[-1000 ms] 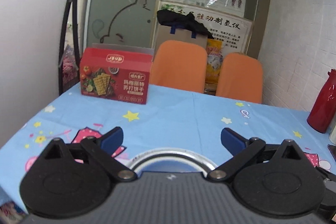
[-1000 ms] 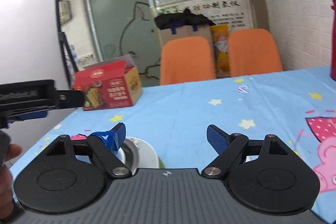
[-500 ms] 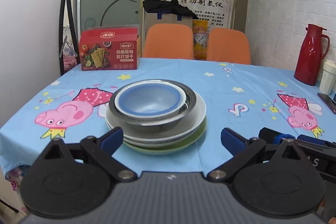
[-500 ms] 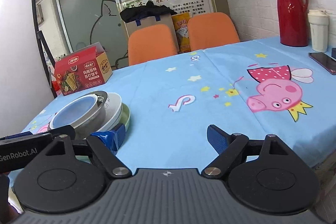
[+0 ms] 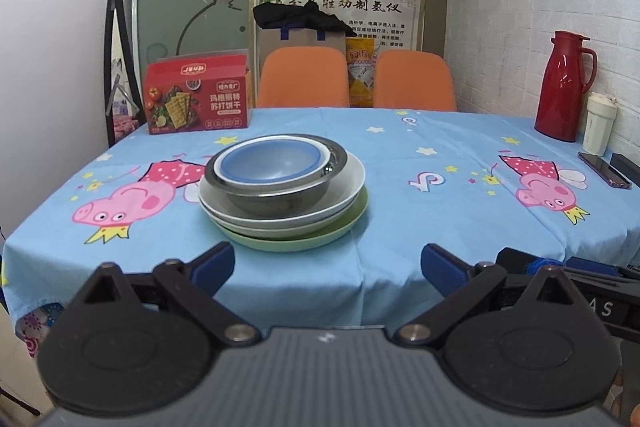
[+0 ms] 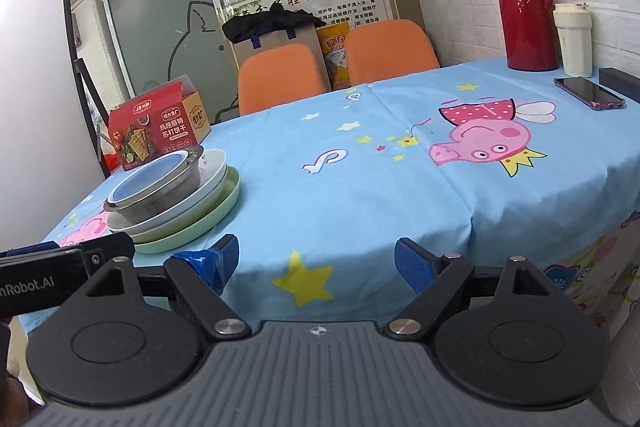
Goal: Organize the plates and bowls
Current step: 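Set the stacked dishes down on the table and open the left tool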
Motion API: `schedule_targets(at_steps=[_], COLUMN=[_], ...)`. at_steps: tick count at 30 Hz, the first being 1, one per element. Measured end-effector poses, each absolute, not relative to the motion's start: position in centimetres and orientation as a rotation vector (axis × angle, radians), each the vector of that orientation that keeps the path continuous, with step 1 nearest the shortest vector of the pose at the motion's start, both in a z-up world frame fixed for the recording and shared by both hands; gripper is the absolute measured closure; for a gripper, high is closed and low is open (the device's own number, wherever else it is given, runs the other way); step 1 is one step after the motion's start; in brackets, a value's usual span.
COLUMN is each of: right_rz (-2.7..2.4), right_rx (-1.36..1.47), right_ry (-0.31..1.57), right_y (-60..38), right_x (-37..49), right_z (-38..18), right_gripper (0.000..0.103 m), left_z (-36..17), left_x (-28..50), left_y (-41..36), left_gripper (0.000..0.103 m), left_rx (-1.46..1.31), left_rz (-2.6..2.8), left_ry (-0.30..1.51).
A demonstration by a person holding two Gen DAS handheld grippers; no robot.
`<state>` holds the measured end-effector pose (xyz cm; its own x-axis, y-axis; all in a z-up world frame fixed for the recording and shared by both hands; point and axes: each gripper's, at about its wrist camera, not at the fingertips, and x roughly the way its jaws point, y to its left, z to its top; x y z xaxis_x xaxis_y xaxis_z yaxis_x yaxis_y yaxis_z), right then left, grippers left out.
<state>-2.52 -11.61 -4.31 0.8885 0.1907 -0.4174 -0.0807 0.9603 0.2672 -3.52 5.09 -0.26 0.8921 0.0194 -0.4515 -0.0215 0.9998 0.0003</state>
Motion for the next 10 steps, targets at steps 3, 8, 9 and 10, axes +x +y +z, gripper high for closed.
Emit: schedule_targets(at_steps=[3, 8, 9, 10], right_rz=[0.143, 0.148, 0.150, 0.152], right_rx=[0.253, 0.254, 0.252, 0.250], right_ry=[0.460, 0.484, 0.485, 0.486], right_y=[-11.75, -11.62, -11.60, -11.56], right_x=[-2.72, -2.46, -2.47, -2.50], right_z=[-4.62, -5.18, -5.24, -5.27], right_gripper=[0.031, 0.031, 0.031, 0.031], left_z=[-0.57, -0.76, -0.79, -0.81], left_x=[-3.46, -3.53, -3.53, -3.50], left_y=[5.11, 4.95, 5.01, 5.06], left_gripper=[0.002, 0.002, 0.002, 0.002], left_rx=[-0.005, 0.001, -0.004, -0.008], left_rz=[0.016, 0.023, 0.020, 0.019], left_ry=[0.477, 0.464, 0.466, 0.470])
